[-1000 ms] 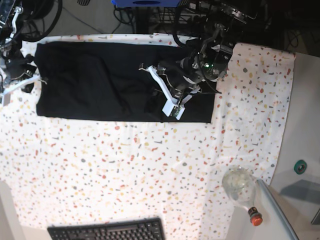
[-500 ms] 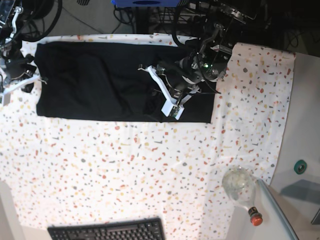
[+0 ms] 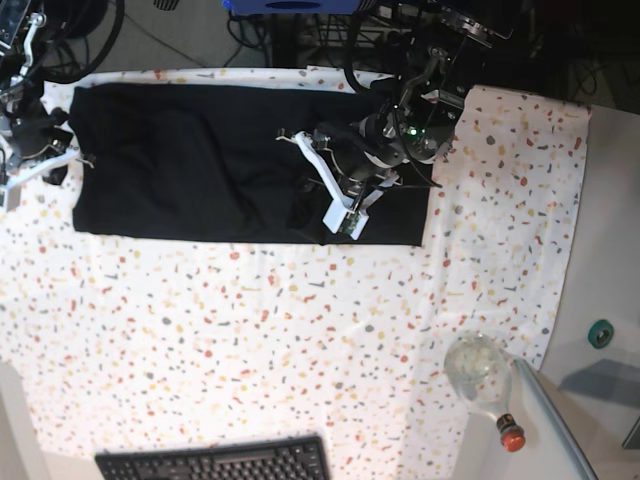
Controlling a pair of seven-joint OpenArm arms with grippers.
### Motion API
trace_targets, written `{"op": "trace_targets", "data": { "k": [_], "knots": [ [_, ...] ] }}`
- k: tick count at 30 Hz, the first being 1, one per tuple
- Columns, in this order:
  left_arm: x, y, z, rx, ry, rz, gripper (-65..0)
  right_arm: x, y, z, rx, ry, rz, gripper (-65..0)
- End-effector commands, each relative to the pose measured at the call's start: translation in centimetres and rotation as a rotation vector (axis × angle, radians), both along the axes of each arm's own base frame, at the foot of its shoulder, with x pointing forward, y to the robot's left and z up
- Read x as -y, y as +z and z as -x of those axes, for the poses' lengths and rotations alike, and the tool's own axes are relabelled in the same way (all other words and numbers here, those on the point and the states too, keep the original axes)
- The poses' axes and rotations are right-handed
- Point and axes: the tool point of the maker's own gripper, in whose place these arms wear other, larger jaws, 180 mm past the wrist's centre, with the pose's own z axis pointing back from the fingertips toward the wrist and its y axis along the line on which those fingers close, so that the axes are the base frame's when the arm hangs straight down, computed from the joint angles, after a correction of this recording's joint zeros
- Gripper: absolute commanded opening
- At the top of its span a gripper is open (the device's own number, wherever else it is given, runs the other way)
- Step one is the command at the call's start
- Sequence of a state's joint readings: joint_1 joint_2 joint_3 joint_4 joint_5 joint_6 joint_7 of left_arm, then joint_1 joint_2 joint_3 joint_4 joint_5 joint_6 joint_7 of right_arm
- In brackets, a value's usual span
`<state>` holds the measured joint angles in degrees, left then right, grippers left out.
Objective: Layout the t-shirt on the table in an organized manner, then fold the t-shirt properly
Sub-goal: 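Fold the strip end held by the left gripper toward the right gripper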
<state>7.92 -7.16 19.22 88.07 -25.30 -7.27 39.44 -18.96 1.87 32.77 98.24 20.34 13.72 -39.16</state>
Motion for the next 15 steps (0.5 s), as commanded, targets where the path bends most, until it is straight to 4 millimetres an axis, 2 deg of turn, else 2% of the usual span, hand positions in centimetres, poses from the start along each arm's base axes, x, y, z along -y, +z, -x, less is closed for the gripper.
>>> {"op": "trace_targets", "data": {
  "k": [1, 5, 8, 10, 15],
  "knots": [
    [0.5, 1.4, -1.0, 0.046, 0.004, 0.032, -59.7, 0.5, 0.9, -0.6, 0.034, 0.002, 0.020, -65.0],
    [0.7, 1.5, -1.1, 0.049, 0.005, 0.036, -41.6, 0.5, 0.9, -0.6, 0.034, 0.002, 0.020, -65.0],
    [1.8, 2.1, -1.7, 0.060, 0.008, 0.062, -30.8, 0.5, 1.0, -0.7, 0.037, 0.002, 0.020, -65.0],
    [2.4, 2.2, -1.6, 0.060, -0.005, 0.069, -25.5, 0.5, 1.0, -0.7, 0.037, 0.002, 0.020, -65.0],
    [5.8, 3.0, -0.7, 0.077, -0.112, 0.091, -14.8, 0.5, 1.0, -0.7, 0.039, 0.002, 0.020, -65.0]
  ]
}}
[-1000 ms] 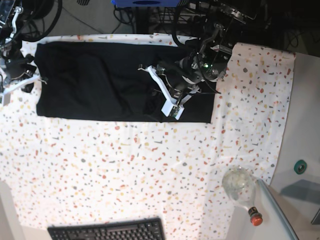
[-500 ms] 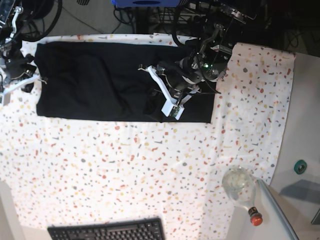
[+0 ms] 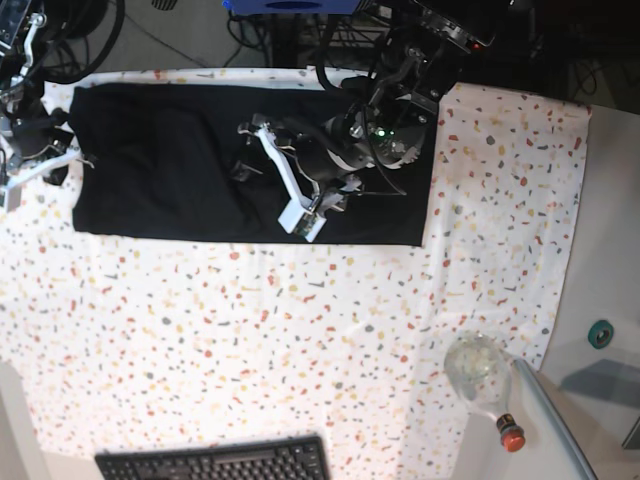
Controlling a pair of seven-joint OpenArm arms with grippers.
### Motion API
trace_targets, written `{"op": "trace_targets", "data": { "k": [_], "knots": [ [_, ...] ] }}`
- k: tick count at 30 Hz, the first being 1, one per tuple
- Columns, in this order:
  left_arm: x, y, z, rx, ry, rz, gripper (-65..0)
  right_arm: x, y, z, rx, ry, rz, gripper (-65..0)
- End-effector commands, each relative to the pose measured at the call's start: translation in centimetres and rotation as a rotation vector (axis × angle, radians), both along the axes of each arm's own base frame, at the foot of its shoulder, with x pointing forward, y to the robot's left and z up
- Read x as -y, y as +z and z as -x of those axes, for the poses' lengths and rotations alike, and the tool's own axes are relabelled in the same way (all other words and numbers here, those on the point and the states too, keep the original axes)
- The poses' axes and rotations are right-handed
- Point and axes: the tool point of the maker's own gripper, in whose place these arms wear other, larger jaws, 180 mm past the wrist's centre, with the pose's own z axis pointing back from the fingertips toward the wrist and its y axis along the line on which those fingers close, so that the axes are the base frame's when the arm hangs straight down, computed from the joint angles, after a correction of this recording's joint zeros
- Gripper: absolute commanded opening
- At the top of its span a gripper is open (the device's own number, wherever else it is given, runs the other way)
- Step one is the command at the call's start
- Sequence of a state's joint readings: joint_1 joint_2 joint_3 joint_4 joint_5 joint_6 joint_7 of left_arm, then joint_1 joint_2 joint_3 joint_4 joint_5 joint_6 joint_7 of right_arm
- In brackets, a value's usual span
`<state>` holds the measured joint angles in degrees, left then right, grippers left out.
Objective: Layout the t-shirt on the table in an organized manner, then fold the t-shirt properly
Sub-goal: 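Fold the strip end held by the left gripper toward the right gripper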
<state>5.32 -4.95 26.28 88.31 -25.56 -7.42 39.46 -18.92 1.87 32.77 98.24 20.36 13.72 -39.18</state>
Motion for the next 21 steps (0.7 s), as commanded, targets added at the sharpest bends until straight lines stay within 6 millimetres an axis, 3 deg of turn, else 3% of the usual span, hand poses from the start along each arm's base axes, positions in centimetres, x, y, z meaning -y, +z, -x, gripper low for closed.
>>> {"op": "trace_targets", "data": {
  "k": [1, 4, 7, 9, 12, 15, 21],
  "knots": [
    [0.9, 1.6, -1.2, 0.050, -0.004, 0.035, -14.2, 0.5, 1.0, -0.7, 0.038, 0.002, 0.020, -65.0],
    [0.2, 2.4, -1.9, 0.077, 0.016, 0.040, -16.8, 0.6, 1.1, -0.8, 0.041, 0.003, 0.022, -65.0],
    [-3.4, 3.9, -3.8, 0.128, 0.120, 0.033, -24.4, 0.6, 1.3, -0.9, 0.046, 0.004, 0.023, -65.0],
    [-6.0, 4.9, -4.7, 0.163, 0.182, 0.020, -37.2, 0.6, 1.3, -1.0, 0.047, 0.004, 0.023, -65.0],
    [-8.9, 4.9, -5.8, 0.171, 0.254, -0.007, -65.0, 0.6, 1.3, -1.3, 0.053, 0.003, 0.021, -65.0],
    [-9.4, 3.3, -6.7, 0.136, 0.267, -0.026, -65.0, 0.4, 1.3, -1.4, 0.054, 0.007, 0.019, -65.0],
    [-6.1, -0.2, -7.4, 0.036, 0.232, -0.019, -65.0, 0.5, 1.6, -1.8, 0.065, 0.004, 0.019, -65.0]
  ]
}}
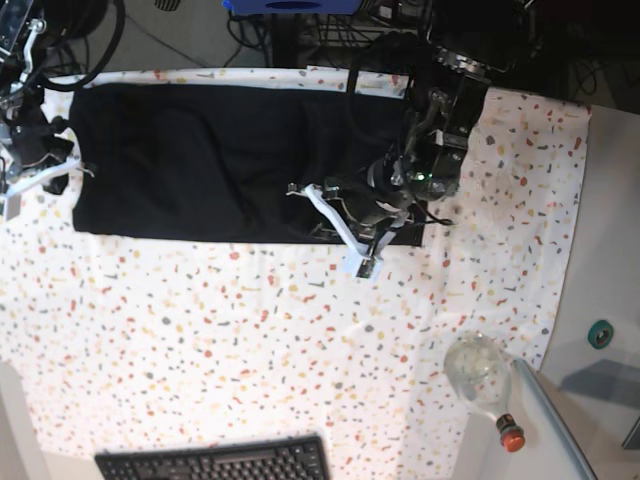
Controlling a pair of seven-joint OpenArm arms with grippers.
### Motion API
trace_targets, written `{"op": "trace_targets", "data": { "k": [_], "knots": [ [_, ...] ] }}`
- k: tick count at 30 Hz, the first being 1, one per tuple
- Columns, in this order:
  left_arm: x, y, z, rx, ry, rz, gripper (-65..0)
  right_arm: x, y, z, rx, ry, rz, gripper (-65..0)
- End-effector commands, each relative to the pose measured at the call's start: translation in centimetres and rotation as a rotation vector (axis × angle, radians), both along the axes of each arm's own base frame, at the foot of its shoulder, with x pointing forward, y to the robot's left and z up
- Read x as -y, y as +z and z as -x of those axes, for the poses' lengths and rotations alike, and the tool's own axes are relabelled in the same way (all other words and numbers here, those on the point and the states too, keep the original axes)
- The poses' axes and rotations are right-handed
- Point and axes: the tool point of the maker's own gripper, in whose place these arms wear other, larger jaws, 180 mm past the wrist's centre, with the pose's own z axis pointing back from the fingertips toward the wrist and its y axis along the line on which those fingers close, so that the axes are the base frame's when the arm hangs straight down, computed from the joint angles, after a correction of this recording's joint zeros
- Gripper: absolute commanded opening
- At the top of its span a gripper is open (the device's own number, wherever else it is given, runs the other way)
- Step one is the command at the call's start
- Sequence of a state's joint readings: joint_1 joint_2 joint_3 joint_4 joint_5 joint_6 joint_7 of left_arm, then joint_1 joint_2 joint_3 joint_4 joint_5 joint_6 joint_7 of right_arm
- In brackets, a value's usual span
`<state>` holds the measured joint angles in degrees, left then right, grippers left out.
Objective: Layout the t-shirt on the table in an organized manner, then fold the t-shirt properly
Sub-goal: 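Fold the strip end held by the left gripper toward the right gripper, then open the left gripper and raise it off the folded strip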
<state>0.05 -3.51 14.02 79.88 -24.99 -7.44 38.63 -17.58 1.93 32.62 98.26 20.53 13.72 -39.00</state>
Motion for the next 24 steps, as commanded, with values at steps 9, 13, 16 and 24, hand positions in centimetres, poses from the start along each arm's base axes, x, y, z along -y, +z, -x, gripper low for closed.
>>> {"op": "trace_targets", "data": {
  "k": [9, 13, 16, 24],
  "knots": [
    [3.6, -1.2, -3.1, -0.060, 0.005, 0.054, -65.0, 0.6, 1.0, -0.7, 0.037, 0.000, 0.021, -65.0],
    [3.5, 1.9, -4.2, 0.028, 0.011, 0.082, -65.0, 0.6, 1.1, -0.8, 0.042, -0.002, 0.022, -65.0],
    [-1.3, 4.5, -3.6, 0.129, 0.069, 0.048, -65.0, 0.7, 1.5, -1.4, 0.054, -0.001, 0.022, -65.0],
    [-20.7, 2.1, 4.2, 0.110, 0.244, -0.201, -65.0, -2.0, 2.7, -3.0, 0.095, 0.135, -0.268, -36.5]
  ]
}}
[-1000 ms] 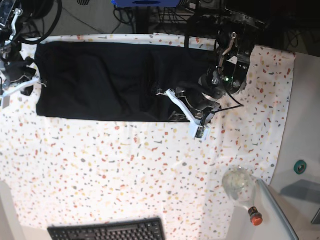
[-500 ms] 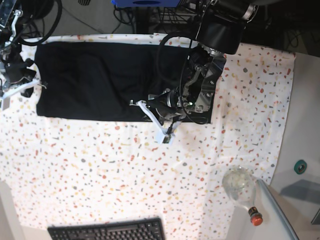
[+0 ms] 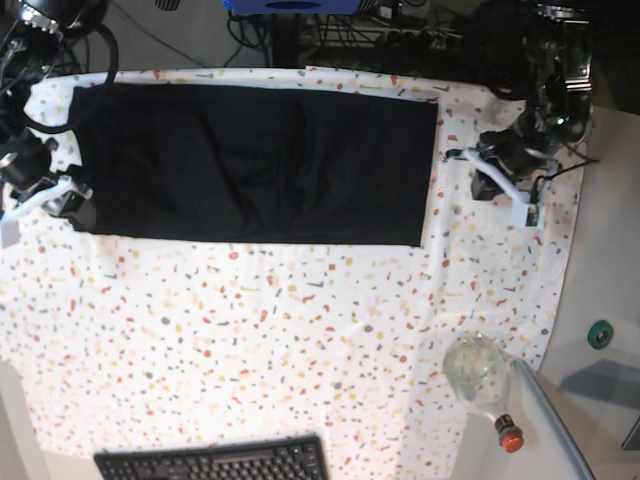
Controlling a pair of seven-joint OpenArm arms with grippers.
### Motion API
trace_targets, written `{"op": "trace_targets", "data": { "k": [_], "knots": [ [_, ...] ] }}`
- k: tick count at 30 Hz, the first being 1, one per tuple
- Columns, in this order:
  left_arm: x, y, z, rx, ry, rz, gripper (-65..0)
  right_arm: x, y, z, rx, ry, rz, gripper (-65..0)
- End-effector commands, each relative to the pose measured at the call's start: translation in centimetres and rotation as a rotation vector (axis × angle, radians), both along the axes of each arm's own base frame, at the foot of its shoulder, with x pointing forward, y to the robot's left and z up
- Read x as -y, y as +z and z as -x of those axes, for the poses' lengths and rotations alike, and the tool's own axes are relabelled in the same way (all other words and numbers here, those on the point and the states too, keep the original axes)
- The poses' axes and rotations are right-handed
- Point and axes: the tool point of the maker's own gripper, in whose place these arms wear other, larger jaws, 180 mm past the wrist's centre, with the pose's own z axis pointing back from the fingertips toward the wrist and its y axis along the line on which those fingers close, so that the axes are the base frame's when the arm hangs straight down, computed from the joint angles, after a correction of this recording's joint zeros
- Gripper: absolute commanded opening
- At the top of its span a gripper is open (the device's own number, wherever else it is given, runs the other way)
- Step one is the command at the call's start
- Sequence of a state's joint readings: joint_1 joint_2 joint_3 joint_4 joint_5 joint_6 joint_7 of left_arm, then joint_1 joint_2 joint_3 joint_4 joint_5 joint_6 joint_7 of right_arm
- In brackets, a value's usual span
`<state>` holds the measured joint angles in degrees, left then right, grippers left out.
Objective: Layout the t-shirt on the table in an organized manner, then fold the t-shirt properly
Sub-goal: 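Open the left gripper and raise it off the folded strip, then grasp both ends of the folded strip with both grippers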
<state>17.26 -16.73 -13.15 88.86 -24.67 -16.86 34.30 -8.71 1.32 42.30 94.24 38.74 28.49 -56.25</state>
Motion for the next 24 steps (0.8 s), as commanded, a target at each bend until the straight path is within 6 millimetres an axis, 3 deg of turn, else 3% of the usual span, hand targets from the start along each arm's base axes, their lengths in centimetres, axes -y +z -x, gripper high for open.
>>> {"op": "trace_targets", "data": {
  "k": [1, 3, 5, 11, 13, 17, 20, 24],
  "knots": [
    [-0.8, 0.8, -0.2, 0.057, -0.002, 0.020, -65.0, 1.3, 0.4, -0.3, 0.022, -0.016, -0.010, -29.9],
    [-3.1, 0.3, 1.2, 0.061, 0.024, 0.019, -65.0, 2.4, -1.0, -0.2, -0.022, -0.046, -0.078, -22.1],
    [-4.7, -0.3, 2.0, 0.043, 0.069, 0.014, -65.0, 3.7, -2.5, -0.1, -0.078, -0.053, -0.107, -21.2],
    [-4.4, -1.4, 2.5, 0.022, 0.090, 0.037, -65.0, 6.3, -6.0, 1.3, -0.203, -0.083, -0.182, -21.2],
    [-3.6, -1.9, 1.7, 0.029, 0.110, 0.071, -65.0, 6.7, -6.5, 1.9, -0.226, -0.042, -0.170, -21.2],
    [0.1, -3.9, 0.6, -0.016, 0.025, 0.077, -65.0, 4.5, -8.0, 3.2, -0.285, 0.156, -0.133, -21.2],
    [2.6, -4.6, -0.1, -0.026, -0.033, 0.058, -65.0, 3.3, -8.7, 3.9, -0.311, 0.194, -0.140, -21.2],
    [4.3, -4.7, -1.0, -0.018, -0.057, 0.042, -65.0, 1.0, -9.1, 3.9, -0.310, 0.216, -0.174, -21.2]
  ]
}}
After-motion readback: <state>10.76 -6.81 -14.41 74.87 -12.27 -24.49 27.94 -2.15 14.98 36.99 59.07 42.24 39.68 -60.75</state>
